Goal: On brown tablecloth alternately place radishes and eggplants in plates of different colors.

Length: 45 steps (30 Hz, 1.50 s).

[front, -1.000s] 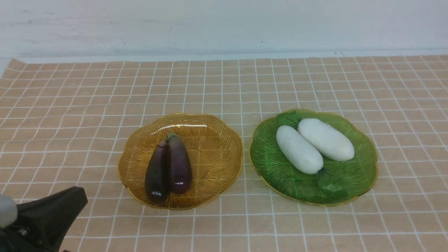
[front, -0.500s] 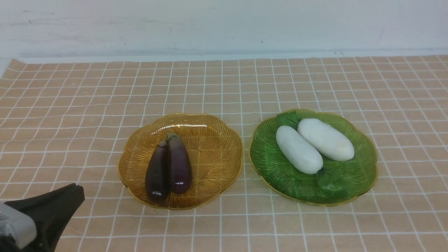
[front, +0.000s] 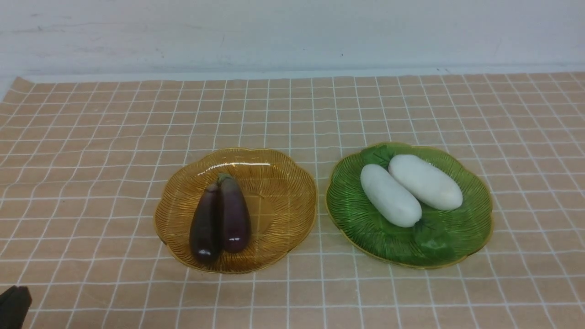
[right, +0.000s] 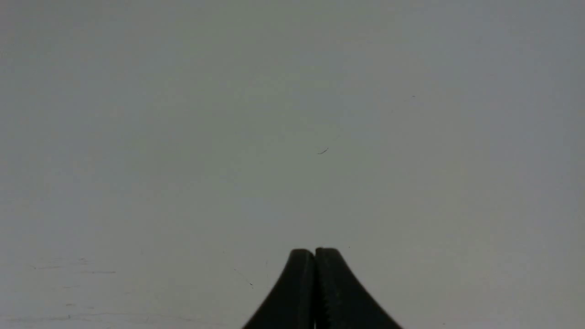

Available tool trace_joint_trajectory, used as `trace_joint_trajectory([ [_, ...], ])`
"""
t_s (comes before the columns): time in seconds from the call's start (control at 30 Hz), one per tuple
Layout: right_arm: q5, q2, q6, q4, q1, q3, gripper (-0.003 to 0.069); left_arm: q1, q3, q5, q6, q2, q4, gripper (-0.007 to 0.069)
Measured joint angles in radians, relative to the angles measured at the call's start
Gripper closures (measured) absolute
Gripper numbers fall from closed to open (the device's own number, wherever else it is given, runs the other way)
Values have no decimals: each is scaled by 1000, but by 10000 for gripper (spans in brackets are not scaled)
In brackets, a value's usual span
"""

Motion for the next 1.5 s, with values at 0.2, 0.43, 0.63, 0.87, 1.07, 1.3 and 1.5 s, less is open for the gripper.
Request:
trace_joint_trajectory([
  [0.2, 0, 0, 0, 0, 0, 0, 674, 0, 0, 0, 1, -1, -3, 628],
  [0.43, 0, 0, 0, 0, 0, 0, 674, 0, 0, 0, 2, -1, -3, 628],
  [0.63, 17, 0, -10, -17, -15, 9, 674, 0, 0, 0, 2, -1, -3, 628],
  [0.87, 66, -1, -22, -38, -216, 309, 674, 0, 0, 0, 2, -1, -4, 628],
  [1.07, 104, 0, -22, -45, -258, 458, 674, 0, 0, 0, 3, -1, -4, 628],
  [1.3, 139, 0, -22, -44, -261, 463, 674, 0, 0, 0, 3, -1, -4, 628],
  [1.5, 139, 0, -22, -44, -262, 463, 674, 0, 0, 0, 3, -1, -4, 628],
])
